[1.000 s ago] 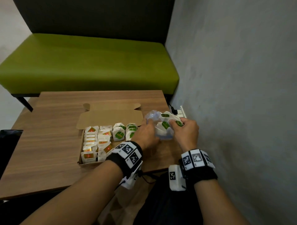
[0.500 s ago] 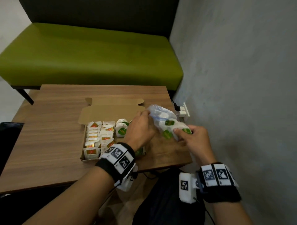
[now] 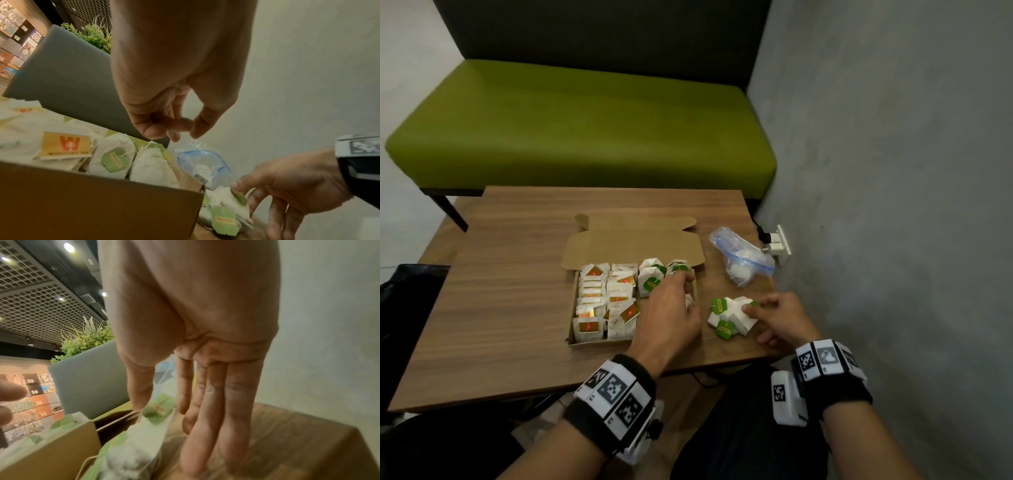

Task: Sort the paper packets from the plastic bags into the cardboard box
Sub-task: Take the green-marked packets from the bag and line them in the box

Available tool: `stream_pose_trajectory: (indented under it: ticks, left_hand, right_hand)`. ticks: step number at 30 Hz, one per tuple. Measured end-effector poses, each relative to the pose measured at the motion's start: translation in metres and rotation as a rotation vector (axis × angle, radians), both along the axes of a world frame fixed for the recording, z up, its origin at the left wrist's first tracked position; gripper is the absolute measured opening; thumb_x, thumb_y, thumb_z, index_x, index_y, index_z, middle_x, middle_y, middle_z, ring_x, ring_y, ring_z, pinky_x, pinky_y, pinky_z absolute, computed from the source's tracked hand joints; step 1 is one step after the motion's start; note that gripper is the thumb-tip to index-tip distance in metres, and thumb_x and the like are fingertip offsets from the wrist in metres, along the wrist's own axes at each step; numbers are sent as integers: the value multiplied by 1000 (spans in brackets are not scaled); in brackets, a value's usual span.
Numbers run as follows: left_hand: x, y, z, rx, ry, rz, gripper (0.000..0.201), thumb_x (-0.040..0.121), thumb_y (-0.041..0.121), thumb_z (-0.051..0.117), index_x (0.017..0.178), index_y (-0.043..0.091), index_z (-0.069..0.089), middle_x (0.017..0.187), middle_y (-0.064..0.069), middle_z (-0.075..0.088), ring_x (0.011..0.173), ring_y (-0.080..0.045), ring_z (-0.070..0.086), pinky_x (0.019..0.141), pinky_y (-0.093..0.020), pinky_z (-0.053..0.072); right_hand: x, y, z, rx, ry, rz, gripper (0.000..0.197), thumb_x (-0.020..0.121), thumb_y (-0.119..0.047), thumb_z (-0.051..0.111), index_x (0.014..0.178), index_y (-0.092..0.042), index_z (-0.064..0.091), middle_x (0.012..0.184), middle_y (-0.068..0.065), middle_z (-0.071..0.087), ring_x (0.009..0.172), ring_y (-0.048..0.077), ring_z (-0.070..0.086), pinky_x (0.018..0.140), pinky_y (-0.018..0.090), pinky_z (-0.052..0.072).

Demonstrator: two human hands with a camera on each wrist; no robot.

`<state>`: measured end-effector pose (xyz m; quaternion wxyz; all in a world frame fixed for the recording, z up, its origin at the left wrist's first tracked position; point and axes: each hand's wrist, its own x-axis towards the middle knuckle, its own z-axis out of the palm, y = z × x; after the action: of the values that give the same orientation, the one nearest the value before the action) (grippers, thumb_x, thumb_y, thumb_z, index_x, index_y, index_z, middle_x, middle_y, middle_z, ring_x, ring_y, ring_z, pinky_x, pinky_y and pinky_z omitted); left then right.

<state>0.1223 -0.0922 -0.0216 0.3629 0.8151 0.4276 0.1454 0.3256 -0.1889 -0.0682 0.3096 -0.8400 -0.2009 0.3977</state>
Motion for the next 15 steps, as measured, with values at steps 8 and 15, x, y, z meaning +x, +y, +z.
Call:
stream_pose_trajectory:
  ticks: [8,15]
  left_hand:
    - [-2,2,-3,16,4,-19,43,90,19,59,132,23,51,123,6,60,104,-13,59,83,-28,50]
    - [1,6,-5,-58,-67,-115,21,92,27,60,114,26,62,107,12,66,79,-2,58,74,-23,50]
  right_hand:
    - [-2,-14,-8,93,-152,-44,11,86,-17,76,79,-20,68,77,5,70,60,16,62,50,30,49]
    - [-9,-23,31,249,-262,26,9,81,-14,80,77,-19,73,75,2,74,73,20,70,70,36,56]
